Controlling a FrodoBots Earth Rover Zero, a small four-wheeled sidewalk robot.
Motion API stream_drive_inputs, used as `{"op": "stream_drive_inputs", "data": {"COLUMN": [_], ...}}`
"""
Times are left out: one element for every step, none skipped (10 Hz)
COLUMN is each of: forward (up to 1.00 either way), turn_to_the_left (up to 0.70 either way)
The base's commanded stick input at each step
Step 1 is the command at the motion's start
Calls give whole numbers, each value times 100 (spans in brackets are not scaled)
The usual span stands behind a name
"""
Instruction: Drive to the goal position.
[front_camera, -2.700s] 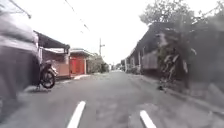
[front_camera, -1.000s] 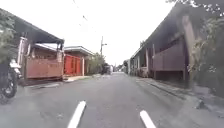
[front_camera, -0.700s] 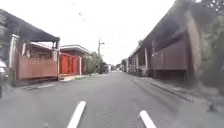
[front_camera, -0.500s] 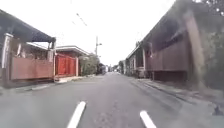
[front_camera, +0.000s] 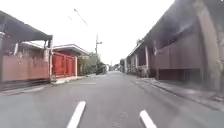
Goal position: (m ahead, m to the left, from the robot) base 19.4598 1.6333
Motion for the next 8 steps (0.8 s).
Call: {"op": "stream_drive_inputs", "data": {"forward": [85,85,85,85,85,85,85,85], "turn_to_the_left": [0,0,-2,-34,-34,-34,-34,-8]}}
